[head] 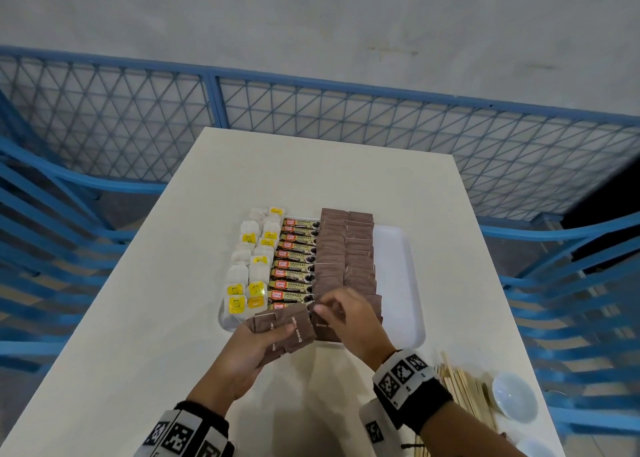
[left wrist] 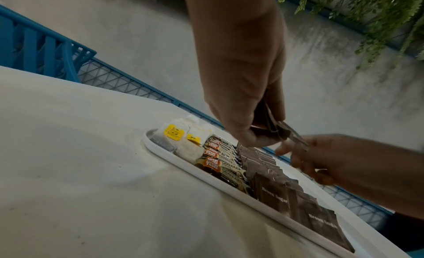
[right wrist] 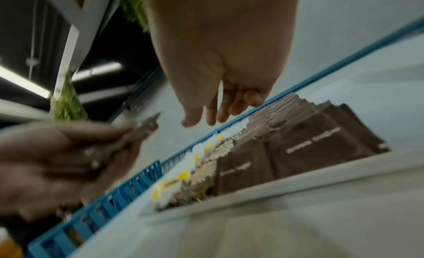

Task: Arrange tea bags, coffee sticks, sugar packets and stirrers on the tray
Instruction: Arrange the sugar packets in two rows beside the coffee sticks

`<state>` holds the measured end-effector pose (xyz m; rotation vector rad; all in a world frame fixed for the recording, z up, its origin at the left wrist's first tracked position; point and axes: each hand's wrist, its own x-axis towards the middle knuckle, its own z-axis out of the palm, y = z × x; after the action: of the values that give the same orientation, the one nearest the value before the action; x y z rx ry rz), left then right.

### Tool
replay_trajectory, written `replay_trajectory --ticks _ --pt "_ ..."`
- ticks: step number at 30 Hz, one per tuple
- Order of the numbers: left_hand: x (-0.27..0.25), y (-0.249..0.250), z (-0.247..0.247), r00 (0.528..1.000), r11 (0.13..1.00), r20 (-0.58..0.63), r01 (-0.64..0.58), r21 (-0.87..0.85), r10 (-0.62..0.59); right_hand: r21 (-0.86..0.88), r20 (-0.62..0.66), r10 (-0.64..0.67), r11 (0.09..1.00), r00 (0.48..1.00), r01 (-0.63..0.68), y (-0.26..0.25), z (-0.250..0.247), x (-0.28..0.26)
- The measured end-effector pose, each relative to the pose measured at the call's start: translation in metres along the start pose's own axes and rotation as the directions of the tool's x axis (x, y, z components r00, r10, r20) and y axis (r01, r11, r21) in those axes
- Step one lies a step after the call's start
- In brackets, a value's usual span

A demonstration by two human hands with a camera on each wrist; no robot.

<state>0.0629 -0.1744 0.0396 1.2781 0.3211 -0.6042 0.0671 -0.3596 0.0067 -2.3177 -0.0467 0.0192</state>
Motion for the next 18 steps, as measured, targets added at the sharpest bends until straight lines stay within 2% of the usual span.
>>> replay_trajectory --ticks 2,4,8,11,15,17,18 --pt "0.001 0.0 0.001 1.0 1.0 -0.016 -0.005 -0.006 0.005 0.137 0.103 0.023 0.99 0.994 -0.037 -0.012 -0.004 -0.001" --pt "0.001 0.001 0.001 1.0 1.0 -0.015 -0.009 -0.015 0.009 0.203 0.199 0.023 0.977 0.98 -0.064 -0.021 -0.005 -0.004" --pt "0.0 0.001 0.006 1.0 1.0 0.013 -0.006 -0.003 0.006 0.305 0.233 0.044 0.945 0.971 -0.116 -0.02 -0.001 -0.006" --pt "0.002 0.0 0.006 1.0 1.0 0.014 0.003 0.006 -0.003 0.47 0.274 0.124 0.848 0.954 -0.245 -0.019 -0.001 -0.006" --pt "0.004 -0.005 0.002 0.999 0.997 0.027 0.029 0.065 -0.031 0.634 0.324 0.161 0.695 0.932 -0.34 -0.019 -0.006 -0.007" --pt "0.005 -0.006 0.003 0.999 0.996 0.023 0.033 0.083 -0.035 0.62 0.324 0.155 0.711 0.933 -0.333 -0.014 -0.008 -0.007" --pt "0.005 -0.006 0.005 0.999 0.996 0.017 0.038 0.077 -0.039 0.558 0.302 0.153 0.772 0.941 -0.304 -0.011 -0.008 -0.007"
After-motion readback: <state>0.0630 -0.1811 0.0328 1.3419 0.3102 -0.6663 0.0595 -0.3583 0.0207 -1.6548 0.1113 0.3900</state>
